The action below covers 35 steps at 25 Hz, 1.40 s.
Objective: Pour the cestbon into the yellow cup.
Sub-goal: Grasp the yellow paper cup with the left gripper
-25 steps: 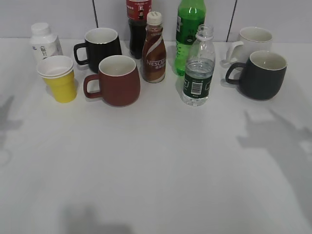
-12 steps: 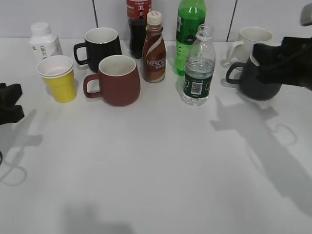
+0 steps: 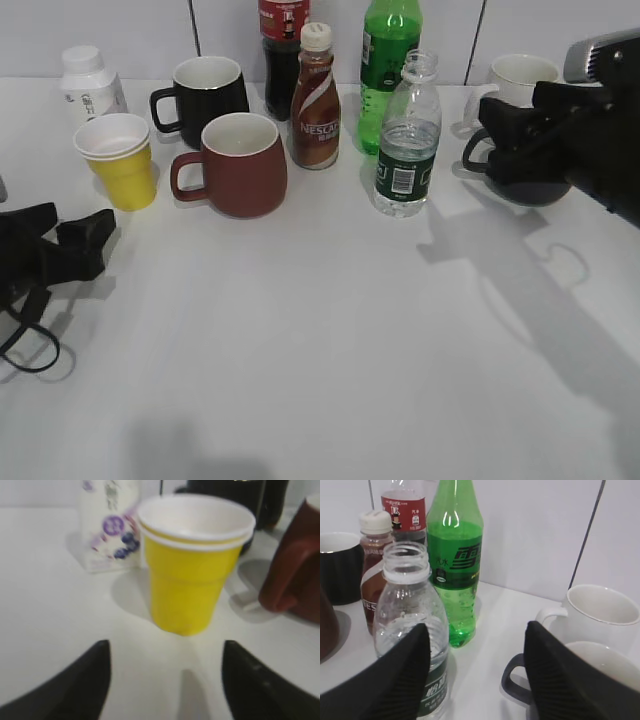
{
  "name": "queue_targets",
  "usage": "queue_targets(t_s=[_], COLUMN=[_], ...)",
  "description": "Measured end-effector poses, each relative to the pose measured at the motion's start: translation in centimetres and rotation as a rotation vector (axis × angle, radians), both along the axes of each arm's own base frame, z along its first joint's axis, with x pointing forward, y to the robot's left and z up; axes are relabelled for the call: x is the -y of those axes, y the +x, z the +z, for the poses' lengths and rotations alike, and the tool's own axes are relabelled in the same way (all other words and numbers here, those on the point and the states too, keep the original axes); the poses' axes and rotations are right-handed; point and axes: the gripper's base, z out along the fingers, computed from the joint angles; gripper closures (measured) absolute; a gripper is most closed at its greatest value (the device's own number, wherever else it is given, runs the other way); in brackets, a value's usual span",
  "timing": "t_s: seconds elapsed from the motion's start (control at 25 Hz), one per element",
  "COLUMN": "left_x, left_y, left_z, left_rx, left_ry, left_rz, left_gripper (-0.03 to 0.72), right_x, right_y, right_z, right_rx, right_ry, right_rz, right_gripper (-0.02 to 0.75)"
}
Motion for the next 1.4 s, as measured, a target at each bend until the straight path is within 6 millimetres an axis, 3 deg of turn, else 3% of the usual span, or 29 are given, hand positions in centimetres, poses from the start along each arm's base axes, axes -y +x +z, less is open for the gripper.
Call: queue_targets(t_s=[0.16, 0.48, 0.96, 1.4], left_x=[0.5, 1.6, 2.0, 2.4], left_y=[1.6, 4.9, 6.0, 8.0], left_z=[-0.2, 1.6, -2.2, -1.6], left_rx=[0.030, 0.171, 0.081, 0.142], left_ry=[0.011, 0.078, 0.096, 0.088], left_rz=[-0.020, -0.095, -0.126, -0.124], left_gripper=[0.090, 0.079, 0.079, 0.079], right_x=[-0.1, -0.2, -0.2, -0.3], right_y=[0.2, 0.4, 0.4, 0.4], right_z=[-0.5, -1.0, -0.7, -0.8], right_rx=[-0.005, -0.008, 0.021, 0.021], right_ry=[-0.002, -0.006, 0.006, 0.006], right_rz=[0.004, 0.009, 0.010, 0.010], right_gripper=[0.290, 0.290, 0.290, 0.290])
